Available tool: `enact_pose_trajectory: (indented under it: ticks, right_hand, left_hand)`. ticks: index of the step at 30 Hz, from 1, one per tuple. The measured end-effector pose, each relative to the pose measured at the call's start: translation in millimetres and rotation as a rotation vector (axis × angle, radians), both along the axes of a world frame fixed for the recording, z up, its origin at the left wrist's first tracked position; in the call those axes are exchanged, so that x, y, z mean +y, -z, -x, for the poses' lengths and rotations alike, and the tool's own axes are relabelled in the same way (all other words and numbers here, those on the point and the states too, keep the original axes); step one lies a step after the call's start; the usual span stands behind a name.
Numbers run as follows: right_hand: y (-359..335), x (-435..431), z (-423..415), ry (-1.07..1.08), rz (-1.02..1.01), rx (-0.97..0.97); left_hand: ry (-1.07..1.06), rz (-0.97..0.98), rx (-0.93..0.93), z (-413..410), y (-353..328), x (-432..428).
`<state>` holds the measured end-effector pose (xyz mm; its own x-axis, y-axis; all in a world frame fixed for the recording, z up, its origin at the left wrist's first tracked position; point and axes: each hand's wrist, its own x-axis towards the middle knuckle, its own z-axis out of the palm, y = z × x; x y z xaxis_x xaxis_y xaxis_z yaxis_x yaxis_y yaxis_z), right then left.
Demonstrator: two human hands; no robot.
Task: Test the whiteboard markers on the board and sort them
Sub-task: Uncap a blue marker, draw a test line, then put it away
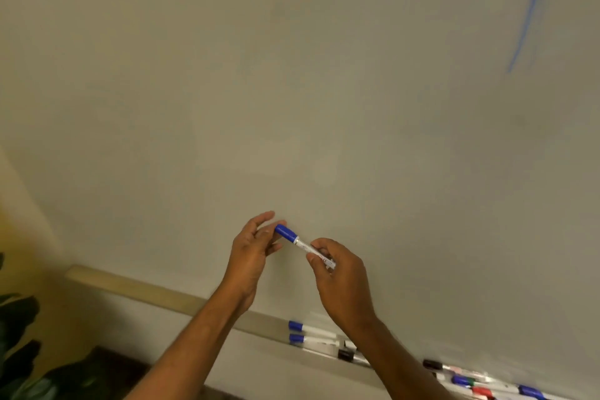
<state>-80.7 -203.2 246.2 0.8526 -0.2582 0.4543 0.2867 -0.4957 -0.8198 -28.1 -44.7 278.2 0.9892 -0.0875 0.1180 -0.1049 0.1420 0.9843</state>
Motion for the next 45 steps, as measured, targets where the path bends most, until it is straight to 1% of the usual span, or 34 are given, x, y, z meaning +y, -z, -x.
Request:
enact_pose_trajectory:
  ticks: [2, 3, 6, 9, 12, 15, 18, 24, 29, 34, 38, 41, 45]
  right_hand:
    - [23, 25, -19, 0.01, 0.005, 0.036]
    - [35, 37, -28, 0.011, 0.01, 0.052]
    - [74, 75, -58, 0.009, 0.027, 0.113]
    - [115, 111, -82, -0.004, 0.059, 0.172]
    - [152, 142, -102, -0.016, 0.102, 0.228]
    - [187, 167, -123, -0.042, 0.149, 0.29]
    - [218, 189, -145, -0.047, 0.197, 0.338]
    - [270, 222, -178, -0.058, 0.27, 0.417]
    - [304, 243, -198, -0.075, 0.318, 0.47]
    - [324, 255, -210, -0.071, 0.384, 0.498]
    - [334, 262, -218, -0.067, 0.454, 0.505]
    - [337, 265, -221, -0.084, 0.555, 0.517]
    - [339, 260, -220, -0.128, 0.591, 0.526]
  left_hand:
    - [-0.124, -0.046, 0.028, -20, 23, 33]
    - [-0.184, -0.1, 0.023, -29, 35, 49]
    - [-0.305, -0.376, -0.065, -51, 80, 98]
    - [-0.297, -0.69, -0.151, -67, 128, 141]
    - [-0.287, -0.928, -0.176, -79, 169, 180]
    - [-0.27, -1.087, -0.172, -87, 200, 210]
    - [-0.227, -1.2, -0.143, -92, 227, 233]
    - [-0.144, -1.277, -0.087, -105, 265, 258]
    - [-0.097, -1.293, -0.071, -117, 296, 270]
    - [-0.071, -1.291, -0.09, -125, 319, 273]
    - [-0.066, -1.289, -0.062, -129, 329, 271]
    - [-0.062, -1.267, -0.055, -131, 339, 272]
    - [-0.018, -1.255, -0.027, -131, 344, 271]
